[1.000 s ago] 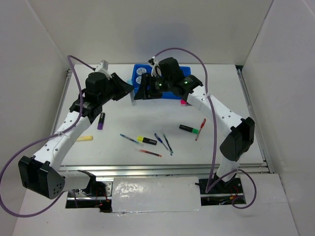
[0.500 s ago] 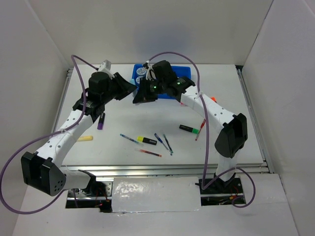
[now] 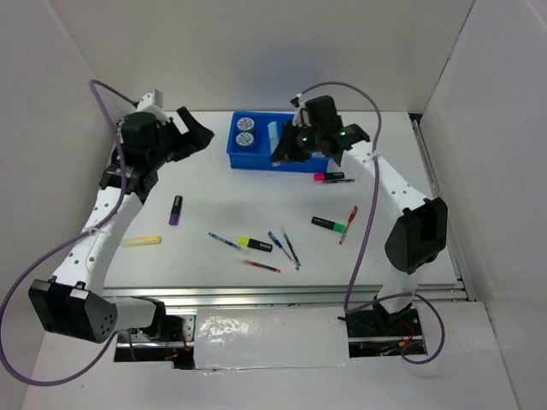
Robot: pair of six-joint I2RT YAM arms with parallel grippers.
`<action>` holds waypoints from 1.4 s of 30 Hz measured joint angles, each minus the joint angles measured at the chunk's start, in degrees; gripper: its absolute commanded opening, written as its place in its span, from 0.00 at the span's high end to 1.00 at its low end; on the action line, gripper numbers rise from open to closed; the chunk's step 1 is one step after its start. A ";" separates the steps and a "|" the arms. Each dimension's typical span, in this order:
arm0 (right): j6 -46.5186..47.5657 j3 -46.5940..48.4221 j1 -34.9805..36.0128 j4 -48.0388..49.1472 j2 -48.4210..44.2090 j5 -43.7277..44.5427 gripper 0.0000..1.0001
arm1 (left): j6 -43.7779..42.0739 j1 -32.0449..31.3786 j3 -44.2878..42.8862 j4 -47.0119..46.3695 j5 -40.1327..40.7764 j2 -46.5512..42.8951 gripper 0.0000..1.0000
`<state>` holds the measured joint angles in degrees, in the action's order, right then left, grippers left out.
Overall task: Sort the stationery into containers
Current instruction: Pick up the pen from the center of the board, then place the pen in the storage box.
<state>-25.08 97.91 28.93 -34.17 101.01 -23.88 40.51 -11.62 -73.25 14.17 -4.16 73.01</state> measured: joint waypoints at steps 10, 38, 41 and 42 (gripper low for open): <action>11.17 10.58 -17.31 -4.98 7.39 9.38 1.00 | -23.04 14.53 4.59 8.85 -7.13 -4.52 0.04; 18.14 28.46 -16.15 -5.07 35.56 22.67 0.47 | -40.76 30.73 13.79 17.73 -17.07 -4.63 0.07; 17.66 28.48 -15.74 -5.07 35.65 23.43 0.40 | -44.50 33.44 13.11 19.74 -21.35 -2.47 0.08; 17.49 28.55 -15.58 -5.07 35.65 23.67 0.39 | -45.79 34.53 12.46 20.81 -23.08 -1.20 0.09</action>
<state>-7.60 126.45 13.34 -39.24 136.66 -0.21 -5.28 22.92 -60.80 34.98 -27.24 71.81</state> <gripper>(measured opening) 0.593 0.918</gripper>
